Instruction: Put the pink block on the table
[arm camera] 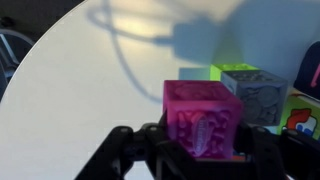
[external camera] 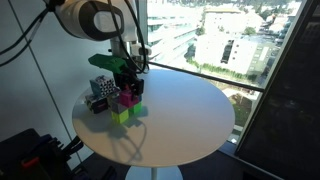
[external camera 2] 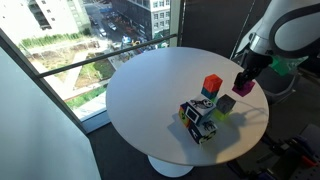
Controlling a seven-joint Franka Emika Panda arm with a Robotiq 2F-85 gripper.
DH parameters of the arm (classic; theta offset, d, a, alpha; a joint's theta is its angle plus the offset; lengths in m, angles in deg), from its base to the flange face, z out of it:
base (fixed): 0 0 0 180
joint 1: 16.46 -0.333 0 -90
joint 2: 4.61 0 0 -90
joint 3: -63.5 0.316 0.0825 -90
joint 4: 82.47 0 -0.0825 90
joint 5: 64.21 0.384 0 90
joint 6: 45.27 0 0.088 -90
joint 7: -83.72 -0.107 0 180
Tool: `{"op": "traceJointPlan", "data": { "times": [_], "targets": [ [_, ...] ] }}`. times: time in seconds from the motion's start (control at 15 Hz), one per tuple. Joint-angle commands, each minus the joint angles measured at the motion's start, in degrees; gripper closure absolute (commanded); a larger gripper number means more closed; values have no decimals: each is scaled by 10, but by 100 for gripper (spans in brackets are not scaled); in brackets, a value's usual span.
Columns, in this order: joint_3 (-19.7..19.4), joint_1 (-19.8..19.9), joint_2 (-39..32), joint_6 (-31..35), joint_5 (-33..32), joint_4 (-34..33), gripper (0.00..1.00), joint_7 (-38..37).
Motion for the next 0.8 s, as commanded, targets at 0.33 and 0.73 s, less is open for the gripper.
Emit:
{"op": "traceJointPlan", "data": {
  "times": [0.33, 0.73],
  "targets": [
    [1, 1, -3, -1, 0, 0, 50, 5],
    [-1, 2, -8, 6, -4, -2, 75, 0]
  ]
}}
